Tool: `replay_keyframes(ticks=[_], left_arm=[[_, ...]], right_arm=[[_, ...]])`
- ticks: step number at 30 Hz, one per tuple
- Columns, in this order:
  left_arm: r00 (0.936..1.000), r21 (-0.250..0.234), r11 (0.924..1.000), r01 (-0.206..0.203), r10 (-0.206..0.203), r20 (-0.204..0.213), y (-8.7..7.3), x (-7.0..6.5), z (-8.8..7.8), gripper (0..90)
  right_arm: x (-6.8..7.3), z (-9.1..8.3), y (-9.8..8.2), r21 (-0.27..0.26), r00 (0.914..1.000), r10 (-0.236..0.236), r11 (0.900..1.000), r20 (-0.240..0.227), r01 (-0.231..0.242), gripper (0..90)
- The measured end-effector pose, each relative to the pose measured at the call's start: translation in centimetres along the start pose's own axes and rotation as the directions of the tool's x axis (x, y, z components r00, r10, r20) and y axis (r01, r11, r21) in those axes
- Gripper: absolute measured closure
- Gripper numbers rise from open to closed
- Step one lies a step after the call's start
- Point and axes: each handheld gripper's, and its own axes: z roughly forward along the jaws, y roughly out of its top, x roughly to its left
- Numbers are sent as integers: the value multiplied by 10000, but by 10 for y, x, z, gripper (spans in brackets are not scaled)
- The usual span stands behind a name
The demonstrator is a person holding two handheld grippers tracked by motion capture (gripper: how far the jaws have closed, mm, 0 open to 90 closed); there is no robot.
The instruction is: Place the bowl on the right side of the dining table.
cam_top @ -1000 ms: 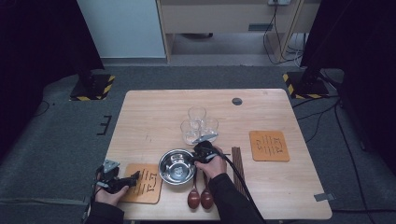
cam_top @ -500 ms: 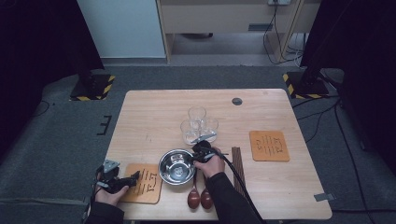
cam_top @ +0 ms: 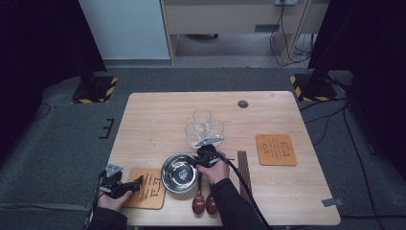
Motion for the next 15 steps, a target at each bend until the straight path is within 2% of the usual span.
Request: replay_keyframes(ticks=[8,15], left_arm=[[10000,3,10000,-6,6,-2,0,0,0,35],[10000,4,10000,-5,5,0,0,0,0,35]], right_arm=[[2,-4,1,-80,9998,-187,9998,25,187,835],[0,-20,4,-564,9998,-187,9982,-108,181,835]])
